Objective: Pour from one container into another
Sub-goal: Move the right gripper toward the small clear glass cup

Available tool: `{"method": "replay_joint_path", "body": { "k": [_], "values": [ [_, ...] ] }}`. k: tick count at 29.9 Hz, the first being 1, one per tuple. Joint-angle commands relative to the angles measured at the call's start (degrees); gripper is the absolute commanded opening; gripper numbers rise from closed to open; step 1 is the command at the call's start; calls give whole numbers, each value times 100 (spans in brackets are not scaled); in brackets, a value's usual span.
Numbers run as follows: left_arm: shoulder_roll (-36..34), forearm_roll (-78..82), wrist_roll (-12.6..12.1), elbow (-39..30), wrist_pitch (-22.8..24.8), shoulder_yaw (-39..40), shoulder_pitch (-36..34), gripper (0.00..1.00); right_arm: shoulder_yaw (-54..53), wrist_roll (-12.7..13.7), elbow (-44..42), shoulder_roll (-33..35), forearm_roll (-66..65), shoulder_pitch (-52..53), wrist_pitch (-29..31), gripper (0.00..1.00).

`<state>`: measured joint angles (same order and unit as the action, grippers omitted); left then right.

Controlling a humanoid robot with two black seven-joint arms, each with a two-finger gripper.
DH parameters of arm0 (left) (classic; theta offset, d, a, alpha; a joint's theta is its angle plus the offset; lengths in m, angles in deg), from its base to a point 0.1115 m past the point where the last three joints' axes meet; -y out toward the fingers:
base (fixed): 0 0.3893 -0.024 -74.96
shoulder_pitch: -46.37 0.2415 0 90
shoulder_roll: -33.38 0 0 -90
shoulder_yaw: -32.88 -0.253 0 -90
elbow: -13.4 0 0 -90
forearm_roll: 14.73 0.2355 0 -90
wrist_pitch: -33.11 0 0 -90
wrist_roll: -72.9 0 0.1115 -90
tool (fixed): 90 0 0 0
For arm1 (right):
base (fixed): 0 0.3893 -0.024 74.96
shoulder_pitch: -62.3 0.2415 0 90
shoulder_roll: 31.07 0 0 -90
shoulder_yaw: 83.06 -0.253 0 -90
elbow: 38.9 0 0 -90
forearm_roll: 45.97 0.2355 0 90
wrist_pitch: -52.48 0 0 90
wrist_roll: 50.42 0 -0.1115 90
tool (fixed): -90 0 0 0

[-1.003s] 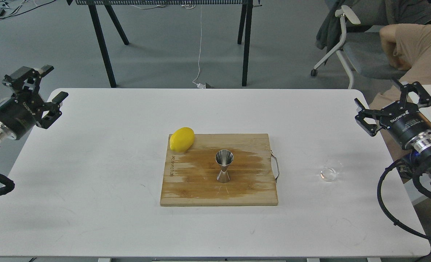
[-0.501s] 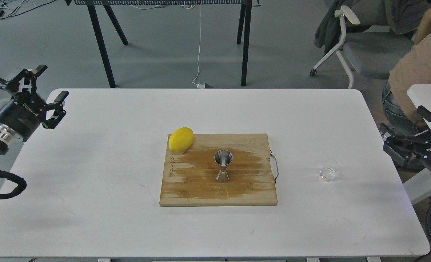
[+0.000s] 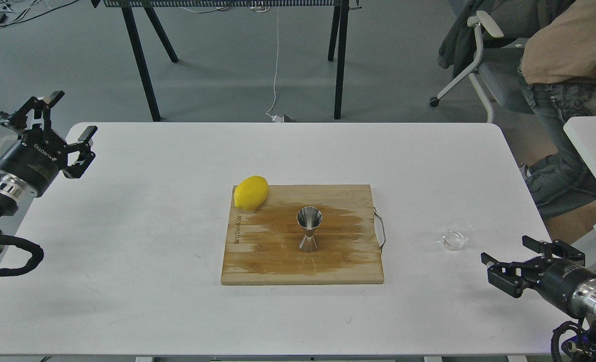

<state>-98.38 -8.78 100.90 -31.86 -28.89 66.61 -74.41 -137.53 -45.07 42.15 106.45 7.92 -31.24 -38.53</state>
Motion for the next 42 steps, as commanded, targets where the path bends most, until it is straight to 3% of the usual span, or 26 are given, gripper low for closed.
{"method": "replay_joint_path", "body": {
  "k": [1, 18, 33, 42],
  "values": [
    [1, 3, 0, 9, 0, -16, 2, 86, 6, 97, -395, -462, -237, 212, -250, 99],
    [1, 3, 0, 88, 0, -34, 55, 86, 164, 159, -1310, -1447, -810, 1056, -707, 99],
    [19, 12, 0, 220, 0, -43, 108, 86, 147, 150, -1688, -1729, -994, 1417, -734, 96],
    [19, 12, 0, 237, 0, -43, 178, 86, 147, 150, -1812, -1817, -1108, 1514, -725, 83]
  ]
}}
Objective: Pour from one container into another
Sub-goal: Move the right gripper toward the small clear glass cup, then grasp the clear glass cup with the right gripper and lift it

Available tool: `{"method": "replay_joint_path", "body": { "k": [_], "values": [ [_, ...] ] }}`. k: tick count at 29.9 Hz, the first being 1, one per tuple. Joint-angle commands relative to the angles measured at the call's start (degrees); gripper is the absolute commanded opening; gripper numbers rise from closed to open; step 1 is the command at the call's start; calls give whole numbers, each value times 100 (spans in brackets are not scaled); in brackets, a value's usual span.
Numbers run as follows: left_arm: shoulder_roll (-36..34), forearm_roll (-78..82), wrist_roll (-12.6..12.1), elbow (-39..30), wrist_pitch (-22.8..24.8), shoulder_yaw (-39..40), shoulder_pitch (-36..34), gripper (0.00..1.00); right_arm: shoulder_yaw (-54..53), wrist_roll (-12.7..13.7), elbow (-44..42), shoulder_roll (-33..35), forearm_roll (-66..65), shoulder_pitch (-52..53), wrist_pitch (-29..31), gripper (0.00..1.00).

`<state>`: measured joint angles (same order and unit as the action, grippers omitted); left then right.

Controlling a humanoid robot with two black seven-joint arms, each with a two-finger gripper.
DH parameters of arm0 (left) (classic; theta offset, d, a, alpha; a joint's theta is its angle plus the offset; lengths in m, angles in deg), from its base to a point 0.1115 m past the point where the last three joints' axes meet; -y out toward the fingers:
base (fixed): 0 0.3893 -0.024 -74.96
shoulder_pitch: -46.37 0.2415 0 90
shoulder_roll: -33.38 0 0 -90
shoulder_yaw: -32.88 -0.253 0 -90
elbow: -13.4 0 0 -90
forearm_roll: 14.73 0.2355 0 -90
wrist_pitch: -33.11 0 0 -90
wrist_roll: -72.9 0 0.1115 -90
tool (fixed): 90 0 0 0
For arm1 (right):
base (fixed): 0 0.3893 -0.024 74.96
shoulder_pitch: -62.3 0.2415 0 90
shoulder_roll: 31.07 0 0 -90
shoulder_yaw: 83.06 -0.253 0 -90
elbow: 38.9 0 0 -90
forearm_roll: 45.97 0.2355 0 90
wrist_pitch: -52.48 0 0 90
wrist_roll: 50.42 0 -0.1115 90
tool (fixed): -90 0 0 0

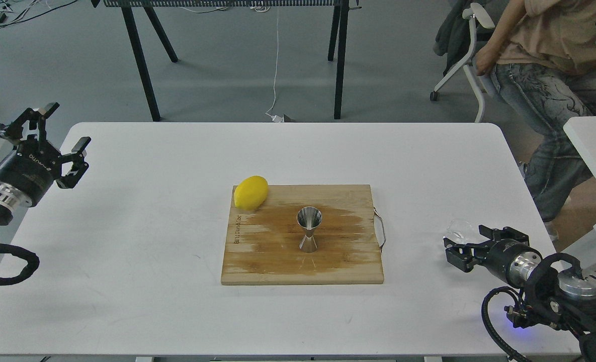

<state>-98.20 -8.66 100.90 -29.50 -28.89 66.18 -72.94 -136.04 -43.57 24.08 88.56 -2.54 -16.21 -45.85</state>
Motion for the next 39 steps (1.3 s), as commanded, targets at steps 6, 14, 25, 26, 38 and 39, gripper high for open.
{"method": "replay_joint_path", "body": {
  "k": [6, 14, 25, 26, 38, 39],
  "values": [
    [0, 0, 0, 9, 0, 0, 74, 86, -3, -9, -5, -80, -89, 12, 16, 65],
    [0, 0, 0, 44, 0, 0, 83, 86, -3, -17, -5, -142, -203, 12, 24, 52],
    [44, 0, 0, 132, 0, 0, 100, 86, -11, -26, 12, -151, -327, 3, 86, 40],
    [53, 0, 0, 132, 0, 0, 100, 86, -11, -26, 21, -151, -335, 3, 95, 39],
    [61, 0, 0, 132, 0, -8, 109, 86, -82, -61, 1004, -28, -843, 634, 139, 37],
    [53, 0, 0, 132, 0, 0, 100, 86, -82, -53, 1119, -19, -1071, 792, 139, 37]
  ]
}}
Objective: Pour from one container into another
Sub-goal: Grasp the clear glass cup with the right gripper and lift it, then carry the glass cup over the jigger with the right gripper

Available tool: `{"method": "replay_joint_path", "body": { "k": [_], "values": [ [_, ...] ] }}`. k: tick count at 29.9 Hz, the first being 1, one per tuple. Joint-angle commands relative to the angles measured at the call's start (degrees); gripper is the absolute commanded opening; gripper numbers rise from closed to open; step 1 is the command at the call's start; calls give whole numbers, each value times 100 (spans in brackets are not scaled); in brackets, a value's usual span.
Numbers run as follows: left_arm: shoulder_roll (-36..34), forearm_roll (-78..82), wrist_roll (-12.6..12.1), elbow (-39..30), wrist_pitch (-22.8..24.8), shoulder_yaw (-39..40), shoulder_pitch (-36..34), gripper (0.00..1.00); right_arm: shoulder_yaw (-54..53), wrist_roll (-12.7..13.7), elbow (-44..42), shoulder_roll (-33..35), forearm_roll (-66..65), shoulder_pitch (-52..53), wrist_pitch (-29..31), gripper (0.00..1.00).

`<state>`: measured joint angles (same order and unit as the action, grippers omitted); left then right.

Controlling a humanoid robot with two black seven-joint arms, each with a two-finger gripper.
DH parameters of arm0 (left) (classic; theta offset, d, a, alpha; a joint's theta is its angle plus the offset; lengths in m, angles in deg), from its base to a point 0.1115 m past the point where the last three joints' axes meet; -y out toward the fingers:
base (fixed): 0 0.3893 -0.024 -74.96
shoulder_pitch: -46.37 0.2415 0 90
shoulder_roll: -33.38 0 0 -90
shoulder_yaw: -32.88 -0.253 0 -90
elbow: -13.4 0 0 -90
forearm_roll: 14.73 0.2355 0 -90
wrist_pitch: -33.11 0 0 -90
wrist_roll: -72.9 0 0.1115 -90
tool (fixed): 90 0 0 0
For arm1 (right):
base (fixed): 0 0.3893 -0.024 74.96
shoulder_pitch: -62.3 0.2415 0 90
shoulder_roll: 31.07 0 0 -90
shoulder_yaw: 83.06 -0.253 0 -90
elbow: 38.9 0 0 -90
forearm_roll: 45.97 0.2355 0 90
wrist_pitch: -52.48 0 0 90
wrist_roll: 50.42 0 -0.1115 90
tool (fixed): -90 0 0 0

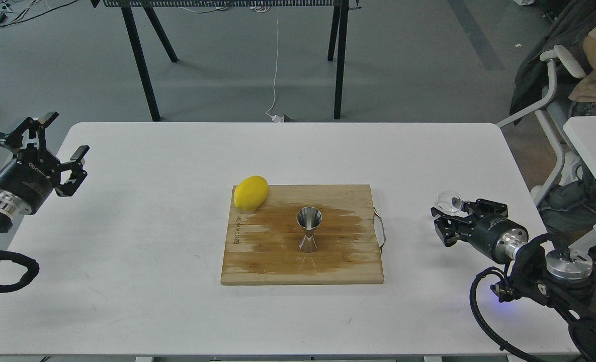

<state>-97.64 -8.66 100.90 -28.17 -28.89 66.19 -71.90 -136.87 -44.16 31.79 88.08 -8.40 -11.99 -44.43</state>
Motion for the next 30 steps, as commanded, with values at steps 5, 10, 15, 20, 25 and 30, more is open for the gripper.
{"method": "replay_joint_path", "body": {
  "k": [5, 10, 15, 20, 25, 30],
  "values": [
    [6, 0, 0, 0, 0, -8, 6, 86, 116, 77, 657, -94, -1857, 1064, 5, 37],
    [93, 0, 0, 0, 0, -9, 6, 86, 625, 322, 657, -770, -3376, 1487, 277, 37],
    [102, 8, 0, 0, 0, -9, 6, 86, 1003, 393, 666, -1122, -4740, 1540, 391, 37],
    [111, 8, 0, 0, 0, -17, 14, 86, 1302, 411, 797, -1263, -5374, 1558, 471, 37],
    [111, 35, 0, 0, 0, -17, 14, 86, 1522, 402, 999, -1246, -5919, 1575, 471, 37],
    [164, 35, 0, 0, 0, -17, 23, 86, 1601, 411, 1096, -1219, -6034, 1575, 471, 37]
  ]
}}
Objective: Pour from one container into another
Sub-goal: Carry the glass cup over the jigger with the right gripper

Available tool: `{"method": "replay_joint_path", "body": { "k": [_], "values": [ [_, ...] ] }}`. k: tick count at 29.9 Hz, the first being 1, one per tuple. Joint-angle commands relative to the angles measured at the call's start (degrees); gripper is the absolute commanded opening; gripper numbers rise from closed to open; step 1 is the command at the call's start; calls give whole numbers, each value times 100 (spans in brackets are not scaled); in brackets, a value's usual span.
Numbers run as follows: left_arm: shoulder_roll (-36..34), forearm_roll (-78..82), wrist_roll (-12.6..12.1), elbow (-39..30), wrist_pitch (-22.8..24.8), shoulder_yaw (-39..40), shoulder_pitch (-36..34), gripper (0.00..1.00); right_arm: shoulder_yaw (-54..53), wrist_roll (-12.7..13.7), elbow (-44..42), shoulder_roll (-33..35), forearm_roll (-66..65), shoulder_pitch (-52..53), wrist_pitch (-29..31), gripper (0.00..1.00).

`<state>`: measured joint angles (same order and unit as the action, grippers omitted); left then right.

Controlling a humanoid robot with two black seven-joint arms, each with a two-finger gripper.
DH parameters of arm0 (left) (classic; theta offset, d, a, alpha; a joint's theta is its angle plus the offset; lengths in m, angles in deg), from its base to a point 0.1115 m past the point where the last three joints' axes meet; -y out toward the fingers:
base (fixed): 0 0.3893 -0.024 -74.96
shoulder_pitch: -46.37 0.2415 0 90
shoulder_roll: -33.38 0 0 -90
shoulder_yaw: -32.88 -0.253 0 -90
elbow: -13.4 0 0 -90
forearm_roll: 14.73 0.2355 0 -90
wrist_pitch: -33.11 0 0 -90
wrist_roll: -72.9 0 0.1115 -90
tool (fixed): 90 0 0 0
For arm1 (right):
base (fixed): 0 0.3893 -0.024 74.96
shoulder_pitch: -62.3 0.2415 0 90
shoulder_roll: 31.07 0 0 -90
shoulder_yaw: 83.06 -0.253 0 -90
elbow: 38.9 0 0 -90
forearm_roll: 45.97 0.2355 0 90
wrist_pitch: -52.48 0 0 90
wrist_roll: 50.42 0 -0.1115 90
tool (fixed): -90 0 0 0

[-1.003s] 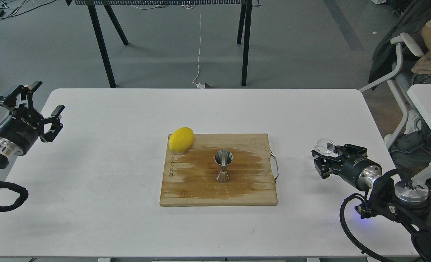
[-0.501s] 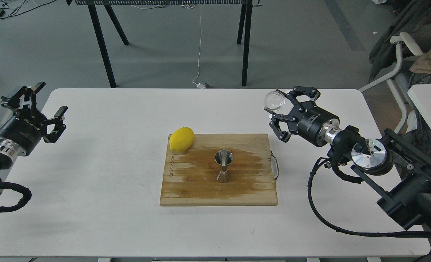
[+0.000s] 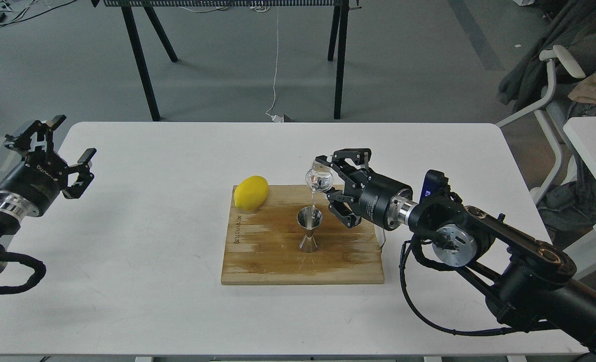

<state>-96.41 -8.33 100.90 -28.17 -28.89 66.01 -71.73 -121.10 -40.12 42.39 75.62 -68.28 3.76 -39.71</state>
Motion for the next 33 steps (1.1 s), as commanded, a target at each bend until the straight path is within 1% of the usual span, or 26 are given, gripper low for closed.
{"method": "replay_joint_path", "body": {
  "k": [1, 18, 33],
  "values": [
    [67, 10, 0, 9, 0, 0, 6, 86, 24, 7, 36, 36, -45, 1, 0, 37],
    [76, 19, 0, 9, 0, 0, 6, 86, 33, -2, 133, 88, -71, -78, 88, 37],
    [85, 19, 0, 9, 0, 0, 24, 86, 59, -2, 115, 124, -792, -96, 123, 37]
  ]
}}
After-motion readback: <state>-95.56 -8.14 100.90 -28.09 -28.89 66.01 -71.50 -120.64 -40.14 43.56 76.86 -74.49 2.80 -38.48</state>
